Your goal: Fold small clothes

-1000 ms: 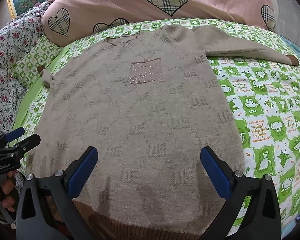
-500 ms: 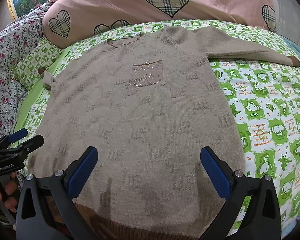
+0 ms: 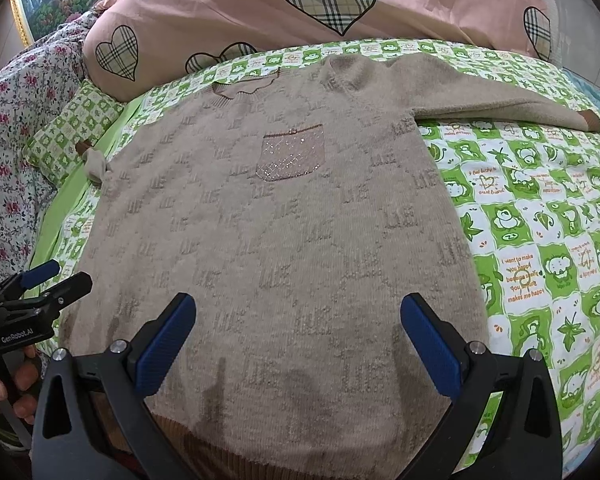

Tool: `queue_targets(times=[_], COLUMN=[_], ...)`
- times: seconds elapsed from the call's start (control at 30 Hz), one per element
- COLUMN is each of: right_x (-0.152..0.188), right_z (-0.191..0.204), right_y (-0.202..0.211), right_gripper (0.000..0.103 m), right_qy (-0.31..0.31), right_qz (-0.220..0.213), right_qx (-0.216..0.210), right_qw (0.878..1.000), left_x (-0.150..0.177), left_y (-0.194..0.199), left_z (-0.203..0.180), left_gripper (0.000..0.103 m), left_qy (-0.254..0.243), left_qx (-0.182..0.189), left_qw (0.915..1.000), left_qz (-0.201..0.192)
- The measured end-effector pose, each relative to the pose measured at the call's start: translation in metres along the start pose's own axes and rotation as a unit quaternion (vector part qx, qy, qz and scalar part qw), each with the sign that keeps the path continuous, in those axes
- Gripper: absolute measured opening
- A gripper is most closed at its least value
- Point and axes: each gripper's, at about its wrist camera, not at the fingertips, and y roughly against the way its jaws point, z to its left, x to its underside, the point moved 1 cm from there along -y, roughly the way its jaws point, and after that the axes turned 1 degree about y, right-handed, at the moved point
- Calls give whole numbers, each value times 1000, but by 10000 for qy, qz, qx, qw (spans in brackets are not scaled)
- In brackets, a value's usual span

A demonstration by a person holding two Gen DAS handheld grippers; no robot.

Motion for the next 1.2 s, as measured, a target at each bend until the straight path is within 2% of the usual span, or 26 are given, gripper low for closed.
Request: queue_targets(times=[0.2,0.43,0.53,0.67,0.73,0.8,0.9,1.03,1.13,1.2], right_x=[-9,-31,-44,-73,-86,-107,-140,-175,-194,-194], right_z=[-27,-84,-118,-180,-208,-243,-293,-342,-376,-386], right_y=[1,7,11,22,27,31,32,12,-8,-17], right_gripper=[102,102,102,102,98,80,71,58,57,56], right_qy=[-300,-833,-1123,-1581,-1827,-2123,-2506,-2979,-3323,-3413], right_qz=[-96,-310,-533,-783,-902,-1063,-1252,-1198,-1017,-789], right_qx=[105,226,222,580,794,1029,1362,1578,1609,1746], right_qw=[9994,9958,9920,9826,9758,9659,9503,9338,9238,9202], left_x=[-10,-35,-44,-51,-53,-52,-52,-55,-59,-64], left_y=[-10,-21,-28,-38,-45,-51,-64,-77,-87,-93], left_z=[5,18,22,23,22,19,15,10,6,5], left_gripper=[100,100,100,100,100,100,100,100,100,100], left_qy=[26,160,192,196,185,117,100,73,55,71], left_qx=[-59,-182,-220,-249,-239,-312,-293,-259,-257,-238], left_qw=[10000,9997,9996,9995,9995,9991,9987,9984,9981,9980], left_qz=[50,-37,-33,47,99,248,411,503,561,580])
